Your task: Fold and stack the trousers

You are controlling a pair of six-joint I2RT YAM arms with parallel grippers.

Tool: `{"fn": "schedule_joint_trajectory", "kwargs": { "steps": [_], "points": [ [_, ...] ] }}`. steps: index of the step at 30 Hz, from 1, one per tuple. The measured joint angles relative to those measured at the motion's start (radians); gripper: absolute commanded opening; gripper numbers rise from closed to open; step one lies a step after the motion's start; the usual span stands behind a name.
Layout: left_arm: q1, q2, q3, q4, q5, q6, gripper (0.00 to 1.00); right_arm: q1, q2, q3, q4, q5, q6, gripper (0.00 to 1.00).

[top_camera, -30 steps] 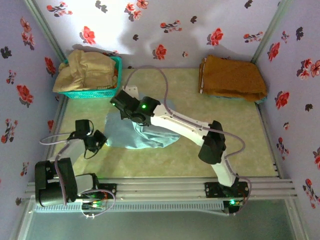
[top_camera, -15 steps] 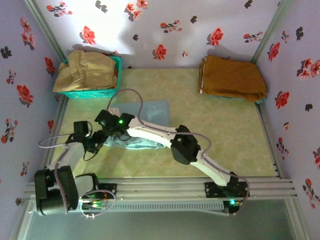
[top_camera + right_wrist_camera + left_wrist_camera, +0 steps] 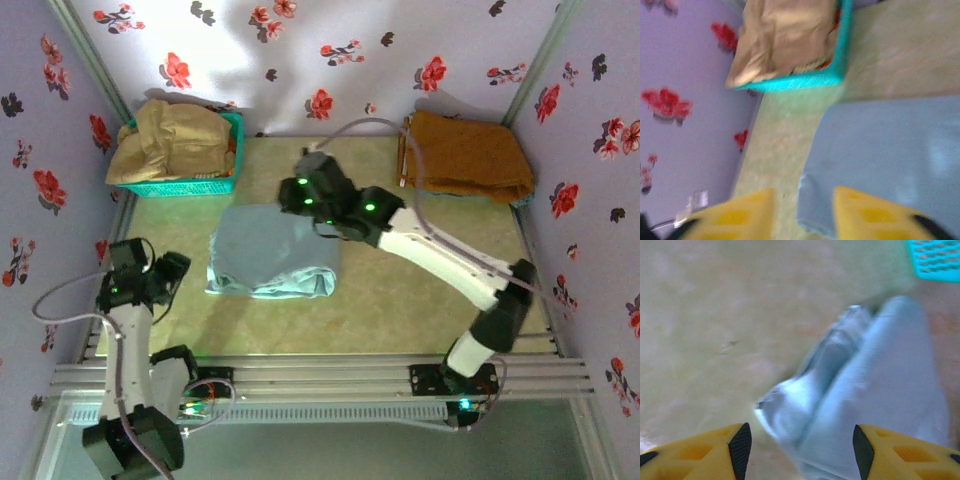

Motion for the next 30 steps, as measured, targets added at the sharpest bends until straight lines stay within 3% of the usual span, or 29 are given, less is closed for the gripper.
{"fn": "schedule_joint_trajectory", "kwargs": {
  "steps": [6, 9, 14, 21, 25, 30],
  "points": [
    [-0.318, 0.22, 0.169, 0.114, -0.038, 0.019, 0.57, -0.068, -0.045, -0.368, 0.093, -0.063, 0.053, 0.0],
    [-0.375, 0.294, 0.099, 0.22, -0.038, 0.004, 0.55, -0.058, -0.01, -0.548, 0.193, -0.126, 0.111, 0.0],
    [-0.309, 0.312, -0.148, 0.348, -0.065, -0.014, 0.48, -0.037, 0.085, -0.773, 0.407, -0.209, 0.201, 0.0],
    [-0.18, 0.257, -0.302, 0.462, -0.047, -0.013, 0.48, -0.081, 0.071, -0.84, 0.554, -0.312, 0.216, 0.0],
    [-0.159, 0.222, -0.296, 0.423, -0.032, -0.018, 0.48, -0.119, 0.053, -0.823, 0.491, -0.367, 0.171, 0.0],
    [-0.157, 0.15, -0.157, 0.261, -0.014, -0.016, 0.53, -0.168, 0.005, -0.624, 0.187, -0.349, 0.029, 0.01]
  ]
}}
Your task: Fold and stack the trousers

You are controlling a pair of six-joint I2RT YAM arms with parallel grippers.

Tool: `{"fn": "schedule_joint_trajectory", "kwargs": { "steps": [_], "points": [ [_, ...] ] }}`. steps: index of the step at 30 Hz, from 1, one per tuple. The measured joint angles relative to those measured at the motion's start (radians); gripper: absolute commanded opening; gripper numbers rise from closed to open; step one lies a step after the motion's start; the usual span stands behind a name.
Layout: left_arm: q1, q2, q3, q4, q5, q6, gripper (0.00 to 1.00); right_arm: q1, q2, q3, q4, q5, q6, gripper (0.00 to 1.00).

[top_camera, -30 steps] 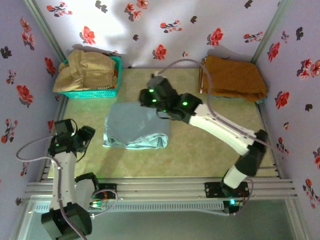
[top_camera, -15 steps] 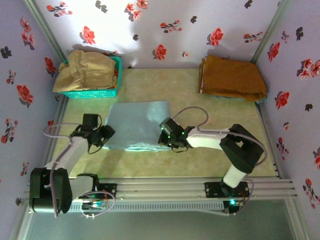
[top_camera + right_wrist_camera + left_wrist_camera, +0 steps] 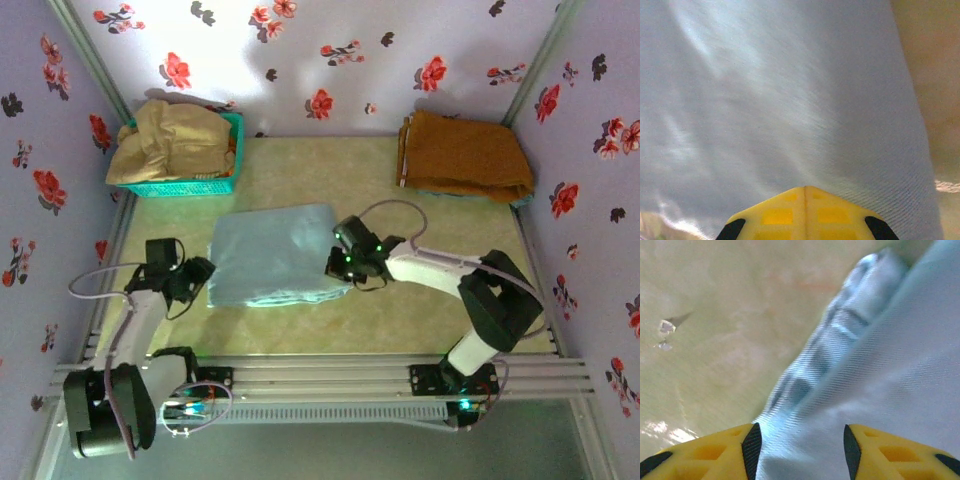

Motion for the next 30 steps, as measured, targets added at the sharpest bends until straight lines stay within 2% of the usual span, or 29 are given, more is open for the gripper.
{"fn": "schedule_joint_trajectory", "kwargs": {
  "steps": [4, 6, 8, 12, 16, 23, 25, 27, 29, 30],
  "points": [
    [-0.013, 0.002, 0.153, -0.034, 0.006, 0.014, 0.53, -0.024, 0.016, 0.25, -0.112, 0.064, -0.108, 0.0],
    [-0.039, 0.048, 0.204, -0.018, 0.008, 0.018, 0.53, -0.048, 0.077, 0.385, -0.131, 0.076, -0.154, 0.0],
    [-0.075, 0.121, 0.223, 0.02, 0.011, 0.017, 0.53, -0.082, 0.18, 0.504, -0.137, 0.069, -0.184, 0.04],
    [-0.119, 0.319, 0.207, 0.135, 0.039, 0.013, 0.52, -0.161, 0.458, 0.683, -0.164, -0.004, -0.235, 0.06],
    [-0.109, 0.399, 0.124, 0.231, 0.047, 0.009, 0.52, -0.216, 0.652, 0.706, -0.192, -0.077, -0.253, 0.05],
    [-0.097, 0.351, 0.027, 0.325, 0.067, 0.003, 0.55, -0.251, 0.624, 0.699, -0.225, -0.098, -0.261, 0.08],
    [-0.097, 0.322, 0.014, 0.315, 0.072, 0.007, 0.59, -0.256, 0.601, 0.699, -0.262, -0.097, -0.274, 0.17],
    [-0.097, 0.276, 0.007, 0.283, 0.08, 0.014, 0.65, -0.275, 0.557, 0.703, -0.312, -0.071, -0.304, 0.36],
    [-0.097, 0.224, 0.007, 0.248, 0.091, 0.026, 0.7, -0.308, 0.518, 0.743, -0.388, 0.013, -0.337, 0.52],
    [-0.097, 0.195, 0.007, 0.23, 0.097, 0.033, 0.74, -0.33, 0.507, 0.785, -0.429, 0.07, -0.363, 0.55]
  ]
}}
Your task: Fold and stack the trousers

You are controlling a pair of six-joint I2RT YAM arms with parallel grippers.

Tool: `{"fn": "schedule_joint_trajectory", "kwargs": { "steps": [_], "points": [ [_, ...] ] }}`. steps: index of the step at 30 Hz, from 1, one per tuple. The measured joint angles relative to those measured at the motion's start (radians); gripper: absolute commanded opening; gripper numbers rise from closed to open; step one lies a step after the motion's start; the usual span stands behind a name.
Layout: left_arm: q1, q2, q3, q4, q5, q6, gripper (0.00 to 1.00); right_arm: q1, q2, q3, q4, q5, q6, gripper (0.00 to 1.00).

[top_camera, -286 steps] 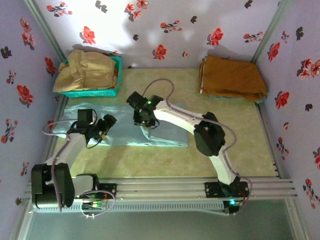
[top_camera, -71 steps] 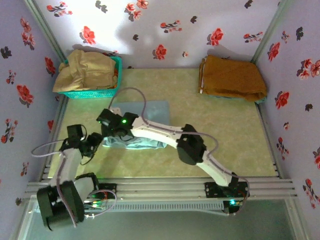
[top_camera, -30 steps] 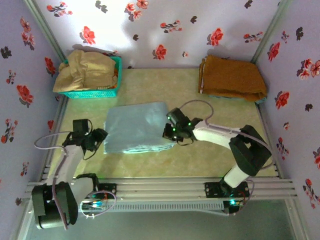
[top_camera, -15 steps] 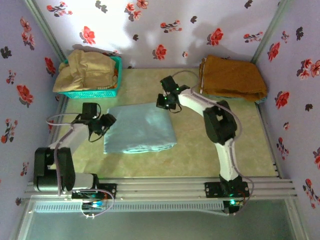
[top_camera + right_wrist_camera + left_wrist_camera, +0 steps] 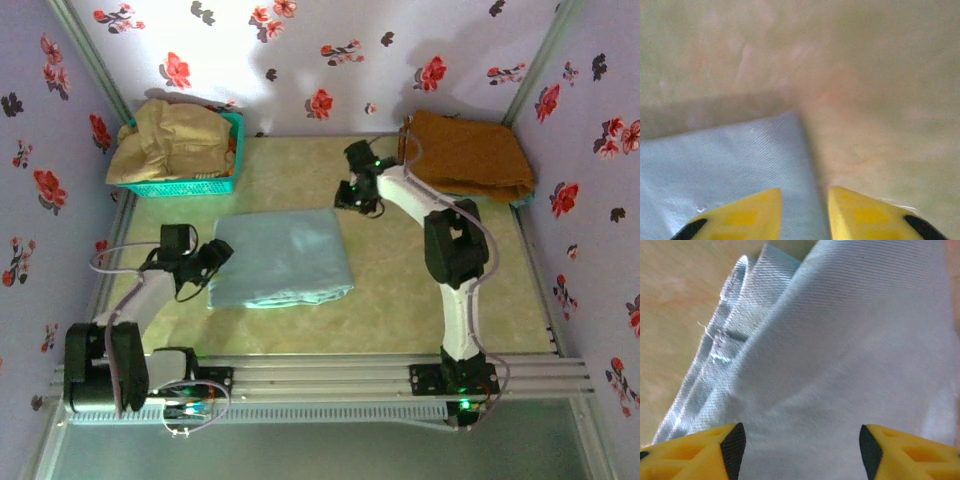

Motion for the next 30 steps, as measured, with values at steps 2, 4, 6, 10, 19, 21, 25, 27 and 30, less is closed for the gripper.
{"fn": "schedule_joint_trajectory", "kwargs": {
  "steps": [2, 4, 6, 10, 19, 21, 25, 27, 30],
  "points": [
    [0.0, -0.05, 0.0, -0.03, 0.008, 0.01, 0.78, -0.038, 0.005, 0.112, -0.076, 0.118, -0.038, 0.64],
    [0.0, -0.085, 0.001, -0.055, 0.014, 0.018, 0.78, -0.068, 0.031, 0.226, -0.136, 0.238, -0.077, 0.76],
    [0.0, -0.1, 0.001, -0.075, 0.027, 0.022, 0.79, -0.091, 0.09, 0.356, -0.2, 0.377, -0.131, 0.89],
    [0.0, -0.099, 0.003, -0.103, 0.046, 0.026, 0.79, -0.085, 0.262, 0.545, -0.282, 0.579, -0.226, 0.99],
    [0.0, -0.064, 0.023, -0.106, 0.068, 0.026, 0.79, -0.068, 0.636, 0.849, -0.433, 0.832, -0.414, 0.99],
    [0.0, -0.051, 0.027, -0.106, 0.069, 0.026, 0.78, -0.07, 0.64, 0.853, -0.447, 0.883, -0.434, 0.97],
    [0.0, -0.027, 0.041, -0.1, 0.074, 0.026, 0.78, -0.097, 0.658, 0.854, -0.455, 0.951, -0.465, 0.89],
    [0.0, -0.02, 0.048, -0.096, 0.076, 0.026, 0.78, -0.116, 0.663, 0.853, -0.452, 0.976, -0.477, 0.82],
    [0.0, -0.009, 0.059, -0.085, 0.077, 0.025, 0.78, -0.142, 0.664, 0.853, -0.45, 0.987, -0.492, 0.6]
  ]
}}
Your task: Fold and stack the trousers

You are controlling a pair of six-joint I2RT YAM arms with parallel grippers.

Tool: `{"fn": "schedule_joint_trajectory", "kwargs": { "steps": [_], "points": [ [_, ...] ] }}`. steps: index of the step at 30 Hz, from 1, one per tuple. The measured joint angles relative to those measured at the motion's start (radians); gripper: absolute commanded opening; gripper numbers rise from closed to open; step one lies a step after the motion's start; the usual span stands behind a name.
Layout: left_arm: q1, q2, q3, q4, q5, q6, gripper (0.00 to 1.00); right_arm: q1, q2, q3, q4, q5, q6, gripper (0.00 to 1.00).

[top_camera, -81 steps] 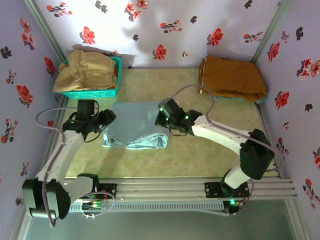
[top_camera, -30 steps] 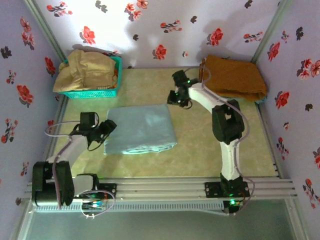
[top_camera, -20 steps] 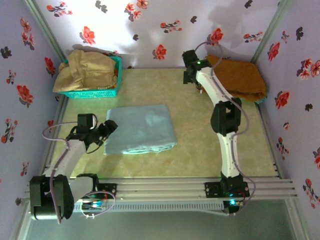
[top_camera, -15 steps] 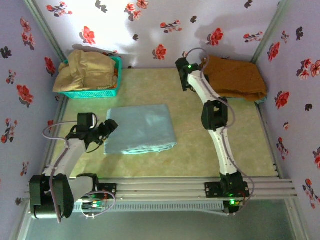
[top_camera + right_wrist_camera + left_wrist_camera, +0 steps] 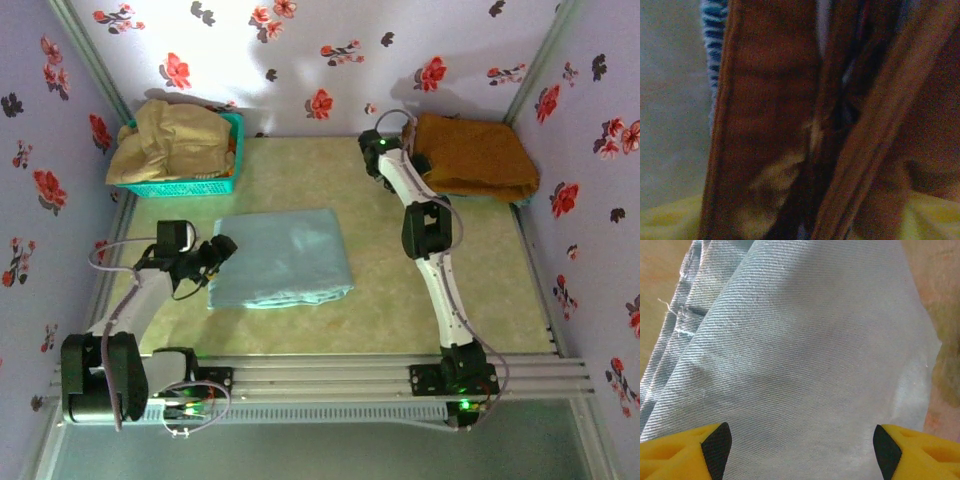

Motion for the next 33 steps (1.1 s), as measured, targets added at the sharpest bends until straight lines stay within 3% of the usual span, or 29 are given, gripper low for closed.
{"fn": "schedule_joint_trajectory", "kwargs": {
  "steps": [8, 17, 28, 29, 31, 32, 33],
  "points": [
    [0.0, 0.023, 0.016, 0.008, 0.003, 0.0, 0.77, -0.01, -0.051, -0.063, 0.059, -0.013, 0.0, 0.0],
    [0.003, -0.004, 0.031, 0.008, 0.003, -0.002, 0.77, 0.029, -0.297, -0.452, 0.228, -0.1, 0.045, 0.0],
    [0.023, -0.137, -0.016, -0.012, 0.003, -0.004, 0.77, 0.318, -0.383, -0.603, 0.212, -0.17, 0.248, 0.0],
    [0.024, -0.148, -0.017, -0.021, 0.003, -0.004, 0.77, 0.335, -0.386, -0.602, 0.208, -0.185, 0.264, 0.02],
    [0.03, -0.175, -0.018, -0.04, 0.003, -0.003, 0.77, 0.364, -0.387, -0.588, 0.195, -0.219, 0.292, 0.18],
    [0.034, -0.189, -0.018, -0.052, 0.003, -0.003, 0.77, 0.373, -0.387, -0.579, 0.188, -0.237, 0.304, 0.21],
    [0.039, -0.203, -0.018, -0.067, 0.0, -0.002, 0.79, 0.378, -0.387, -0.571, 0.182, -0.259, 0.314, 0.32]
  ]
}}
